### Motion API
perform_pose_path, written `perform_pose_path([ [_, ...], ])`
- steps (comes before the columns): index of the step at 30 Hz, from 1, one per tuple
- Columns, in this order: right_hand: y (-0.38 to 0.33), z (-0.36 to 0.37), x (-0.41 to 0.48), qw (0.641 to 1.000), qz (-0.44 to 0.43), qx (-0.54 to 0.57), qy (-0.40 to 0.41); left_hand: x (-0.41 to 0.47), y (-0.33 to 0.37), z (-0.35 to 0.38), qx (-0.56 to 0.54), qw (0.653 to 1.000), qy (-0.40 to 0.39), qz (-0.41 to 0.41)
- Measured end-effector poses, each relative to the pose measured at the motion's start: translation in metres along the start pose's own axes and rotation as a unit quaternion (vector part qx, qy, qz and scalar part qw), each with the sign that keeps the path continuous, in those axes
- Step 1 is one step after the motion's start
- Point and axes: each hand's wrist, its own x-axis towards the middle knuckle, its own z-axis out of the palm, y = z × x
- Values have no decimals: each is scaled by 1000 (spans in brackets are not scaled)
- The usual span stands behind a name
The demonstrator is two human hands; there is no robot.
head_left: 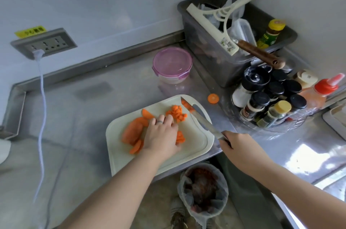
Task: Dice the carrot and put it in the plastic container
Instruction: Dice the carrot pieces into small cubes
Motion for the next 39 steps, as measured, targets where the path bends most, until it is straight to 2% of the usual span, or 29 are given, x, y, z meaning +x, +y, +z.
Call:
perform_pose_path([
  [2,0,4,-7,1000,-4,1,-14,-8,10,7,-38,996,2,-75],
  [6,-5,13,-17,998,-17,-22,-54,-21,16,16,-118,980,29,-159],
  [7,-5,14,-19,998,-19,-24,-56,-25,16,19,-186,963,44,-188],
  [9,-6,17,-20,998,-16,-30,-56,-33,20,18,-359,898,84,-239],
  [11,-8,19,-22,997,-13,-35,-62,-40,29,14,-460,839,112,-269],
  [17,-11,27,-26,996,-11,-32,-77,-39,52,16,-599,723,78,-336],
  [18,-11,29,-26,997,-8,-30,-78,-39,54,16,-607,714,78,-339],
  [21,-14,34,-28,997,0,-14,-75,-42,61,10,-597,727,65,-334],
  [25,-16,41,-28,997,-2,-10,-72,-42,68,5,-606,726,60,-319],
  [34,-16,38,-22,997,-14,-20,-68,-47,61,15,-646,673,62,-354],
  [39,-17,41,-22,998,-14,-13,-65,-50,69,6,-640,689,64,-334],
])
